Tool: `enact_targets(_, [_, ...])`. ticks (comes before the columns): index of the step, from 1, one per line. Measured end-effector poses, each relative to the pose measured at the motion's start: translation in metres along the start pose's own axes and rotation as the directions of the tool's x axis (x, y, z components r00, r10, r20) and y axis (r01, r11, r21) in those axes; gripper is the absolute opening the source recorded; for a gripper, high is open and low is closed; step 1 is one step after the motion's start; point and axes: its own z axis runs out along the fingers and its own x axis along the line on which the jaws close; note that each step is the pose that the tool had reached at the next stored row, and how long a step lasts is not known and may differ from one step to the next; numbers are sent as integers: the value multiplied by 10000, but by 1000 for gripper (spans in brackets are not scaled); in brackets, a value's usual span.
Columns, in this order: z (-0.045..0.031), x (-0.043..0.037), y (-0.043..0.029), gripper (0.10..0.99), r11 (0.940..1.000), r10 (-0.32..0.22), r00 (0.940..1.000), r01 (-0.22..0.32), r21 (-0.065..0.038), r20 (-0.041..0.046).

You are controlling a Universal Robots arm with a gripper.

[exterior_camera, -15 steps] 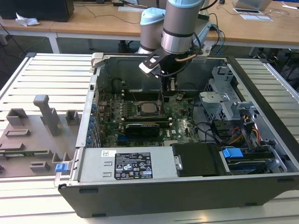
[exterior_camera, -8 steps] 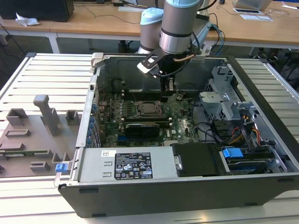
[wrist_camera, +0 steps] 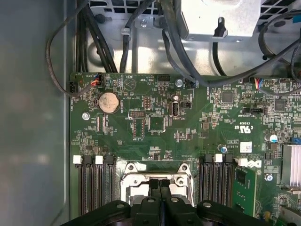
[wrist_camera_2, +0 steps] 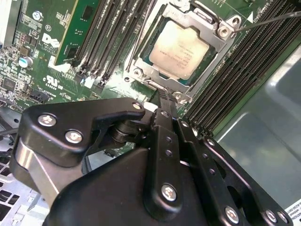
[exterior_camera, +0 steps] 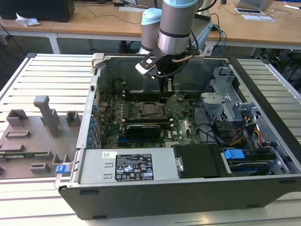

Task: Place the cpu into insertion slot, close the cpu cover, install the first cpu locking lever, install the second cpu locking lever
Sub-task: 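Close the cpu cover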

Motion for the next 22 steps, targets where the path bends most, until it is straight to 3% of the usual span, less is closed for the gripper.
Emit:
enact_targets(18, [32, 3, -78, 106, 10000, 0, 10000, 0, -1, -3])
enact_targets(20, [54, 4, -111, 106, 10000, 0, 10000, 0, -1, -1])
enact_targets(22, [69, 5, -188, 106, 10000, -2, 10000, 2, 0, 0])
